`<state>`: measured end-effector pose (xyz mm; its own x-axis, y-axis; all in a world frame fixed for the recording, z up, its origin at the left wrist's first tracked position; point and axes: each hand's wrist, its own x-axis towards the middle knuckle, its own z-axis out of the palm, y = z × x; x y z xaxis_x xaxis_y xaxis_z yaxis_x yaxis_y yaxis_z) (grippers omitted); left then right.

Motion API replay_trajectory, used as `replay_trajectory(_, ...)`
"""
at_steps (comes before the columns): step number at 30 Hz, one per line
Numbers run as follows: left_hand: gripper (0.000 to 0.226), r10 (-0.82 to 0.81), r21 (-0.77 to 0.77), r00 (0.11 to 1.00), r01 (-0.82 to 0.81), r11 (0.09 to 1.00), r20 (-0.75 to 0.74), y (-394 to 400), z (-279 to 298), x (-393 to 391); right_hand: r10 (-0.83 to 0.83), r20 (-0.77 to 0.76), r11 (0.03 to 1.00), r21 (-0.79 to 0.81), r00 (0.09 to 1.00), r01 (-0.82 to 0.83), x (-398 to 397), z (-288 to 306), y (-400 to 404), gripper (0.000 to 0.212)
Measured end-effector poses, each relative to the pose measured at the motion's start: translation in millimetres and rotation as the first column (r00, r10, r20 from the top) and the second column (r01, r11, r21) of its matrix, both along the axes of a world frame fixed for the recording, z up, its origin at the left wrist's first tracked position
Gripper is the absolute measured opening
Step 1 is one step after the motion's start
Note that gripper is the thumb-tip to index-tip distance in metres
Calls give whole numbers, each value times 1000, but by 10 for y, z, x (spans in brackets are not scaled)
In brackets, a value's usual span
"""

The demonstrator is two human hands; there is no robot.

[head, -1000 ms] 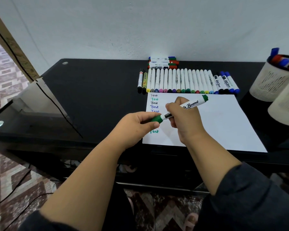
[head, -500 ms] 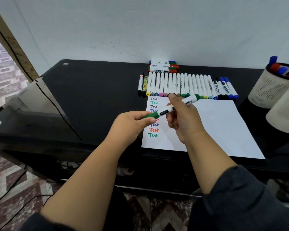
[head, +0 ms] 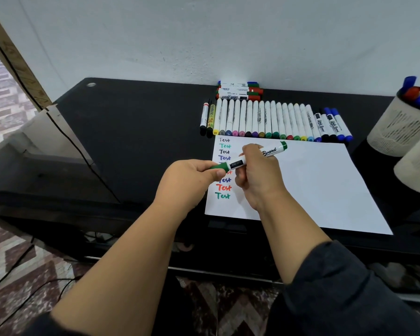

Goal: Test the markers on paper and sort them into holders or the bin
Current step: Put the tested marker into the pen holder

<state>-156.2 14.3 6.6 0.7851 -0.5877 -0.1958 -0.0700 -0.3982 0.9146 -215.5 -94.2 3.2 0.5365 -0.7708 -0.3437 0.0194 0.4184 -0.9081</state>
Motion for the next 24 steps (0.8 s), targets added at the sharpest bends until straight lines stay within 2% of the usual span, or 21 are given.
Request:
replay_trajectory(7, 9, -6, -14, 1000, 6, 1000, -7, -25, -10, -28, 21, 6, 1000, 19, 1000, -21, -16, -30, -26, 25)
replay_trajectory(10, 13, -1, -11, 1000, 1, 1000, -19, -37, -9, -32, 21, -22, 1000, -13, 1000, -22, -8, -28, -49, 25)
replay_trajectory(13, 7, -6, 4, 1000, 6, 1000, -22, -56, -15, -33, 25, -56, 998, -58, 998, -28, -36, -17, -54, 28)
replay_trajectory(15, 18, -9, 23, 1000, 9, 1000, -17, -61, -16, -36, 31, -52, 996, -82, 998, -35, -67, -14, -51, 32)
replay_trajectory(19, 28, -2, 59, 1000, 1, 998, 15, -49, 76, -31, -52, 124, 998, -24, 991, 55, -145, 27, -65, 20)
replay_trajectory(20, 29, -9, 77, 999, 7, 997, 32, -45, 108, -28, -74, 122, 994, -71, 990, 83, -167, 33, -67, 19)
replay_trajectory(22, 31, -38, 114, 996, 30, 993, 75, -27, 186, -45, -83, 21, 937, -338, 996, 85, -242, 49, -68, 24)
replay_trajectory(24, 32, -78, 138, 990, 62, 988, 118, -24, 265, -87, -95, -97, 751, -660, 991, 7, -331, 96, -74, 28)
